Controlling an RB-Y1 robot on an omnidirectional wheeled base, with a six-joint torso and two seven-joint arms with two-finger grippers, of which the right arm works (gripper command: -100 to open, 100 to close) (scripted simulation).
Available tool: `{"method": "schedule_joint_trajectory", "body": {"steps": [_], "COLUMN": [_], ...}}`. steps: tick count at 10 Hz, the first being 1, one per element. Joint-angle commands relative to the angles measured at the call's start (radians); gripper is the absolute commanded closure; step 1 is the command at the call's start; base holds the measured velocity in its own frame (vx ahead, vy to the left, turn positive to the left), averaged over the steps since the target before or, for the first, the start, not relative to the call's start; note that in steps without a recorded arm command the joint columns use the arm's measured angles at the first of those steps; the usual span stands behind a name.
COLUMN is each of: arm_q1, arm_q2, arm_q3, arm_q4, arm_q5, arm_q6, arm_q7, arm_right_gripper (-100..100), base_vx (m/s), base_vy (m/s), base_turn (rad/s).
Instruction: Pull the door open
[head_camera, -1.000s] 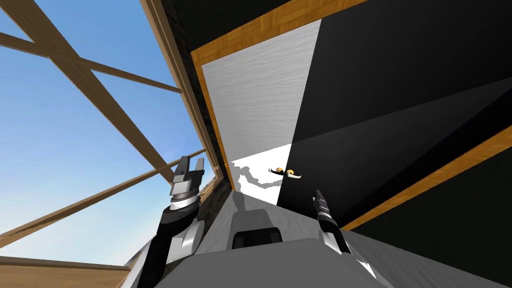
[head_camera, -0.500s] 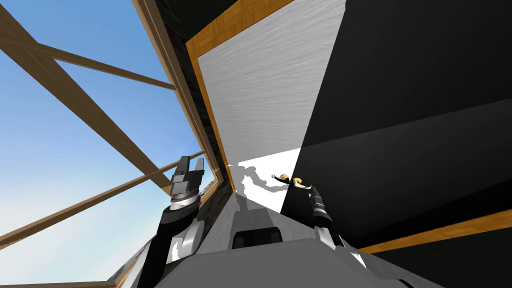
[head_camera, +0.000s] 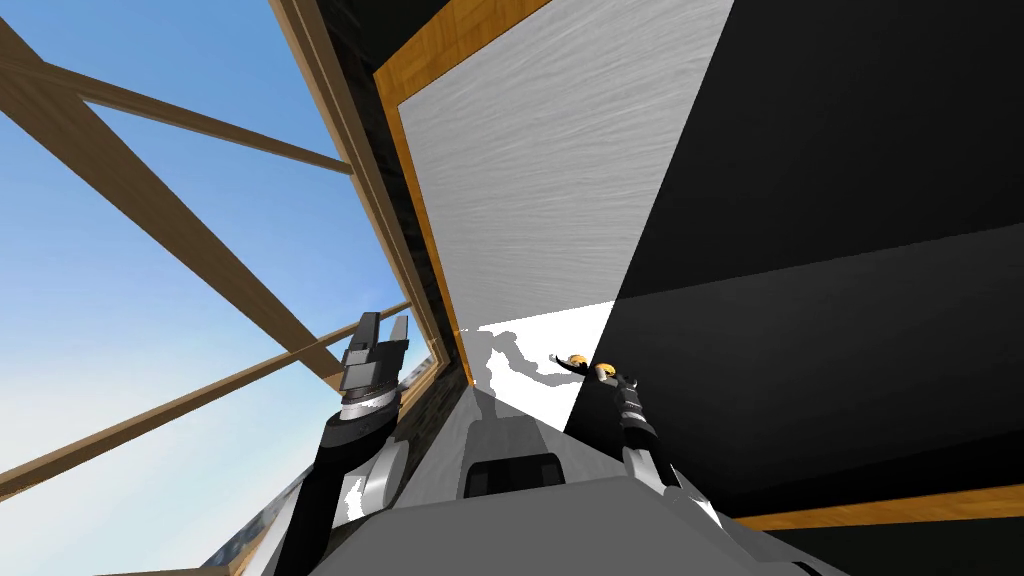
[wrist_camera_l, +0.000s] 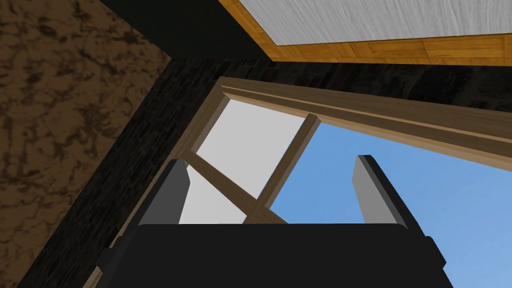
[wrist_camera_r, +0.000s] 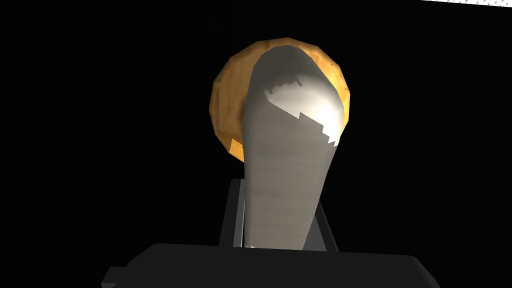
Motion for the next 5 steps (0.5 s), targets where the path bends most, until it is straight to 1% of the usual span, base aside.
{"method": "schedule_joint_trajectory", "body": {"steps": [1, 4, 5], "arm_q1": [0.001, 0.001, 0.024], "arm_q2": [-0.001, -0.001, -0.016], "arm_q3": [-0.001, -0.001, -0.012], "arm_q4": [0.0, 0.0, 0.012], "arm_q5": [0.0, 0.0, -0.007], "arm_q6": [0.0, 0.0, 0.0], "arm_q7": [0.0, 0.0, -0.003], "arm_right_gripper": [100, 100, 100], "base_vx": [-0.02, -0.003, -0.11], "base_vy": [-0.004, -0.001, -0.044], "base_turn": [0.015, 0.002, -0.073]}}
